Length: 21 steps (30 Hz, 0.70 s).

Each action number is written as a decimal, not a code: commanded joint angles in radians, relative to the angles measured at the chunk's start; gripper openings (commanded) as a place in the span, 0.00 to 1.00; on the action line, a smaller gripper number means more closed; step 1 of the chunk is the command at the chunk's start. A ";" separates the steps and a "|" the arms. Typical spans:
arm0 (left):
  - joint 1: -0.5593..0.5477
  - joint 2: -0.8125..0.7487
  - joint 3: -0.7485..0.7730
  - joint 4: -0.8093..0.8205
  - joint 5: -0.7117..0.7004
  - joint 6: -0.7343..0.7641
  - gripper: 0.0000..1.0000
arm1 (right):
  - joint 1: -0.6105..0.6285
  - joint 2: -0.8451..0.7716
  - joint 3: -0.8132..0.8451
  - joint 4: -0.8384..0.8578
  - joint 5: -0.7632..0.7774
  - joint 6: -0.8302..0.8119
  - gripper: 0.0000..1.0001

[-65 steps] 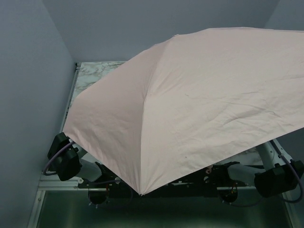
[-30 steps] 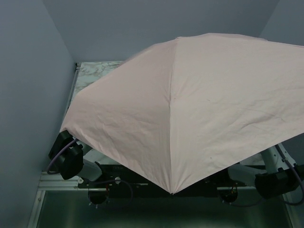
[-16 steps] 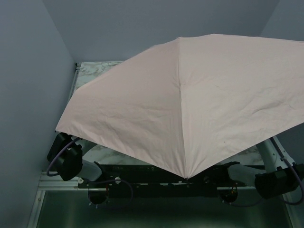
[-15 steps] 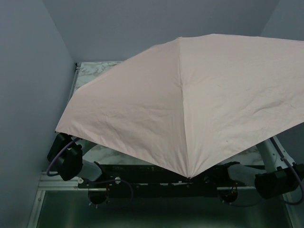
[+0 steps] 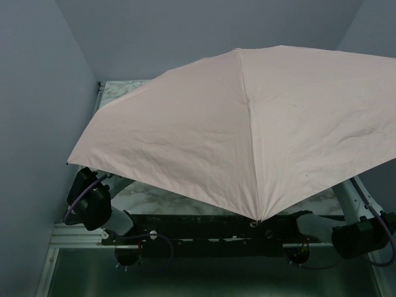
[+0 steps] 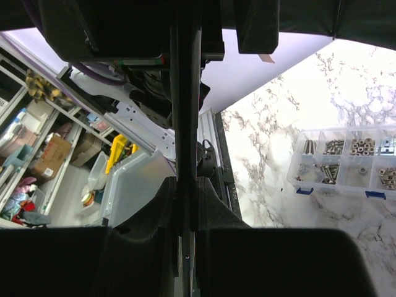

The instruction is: Put away the umbrella

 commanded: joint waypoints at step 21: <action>-0.056 0.100 0.123 0.008 -0.192 0.057 0.29 | 0.002 -0.028 -0.006 0.055 -0.042 -0.002 0.00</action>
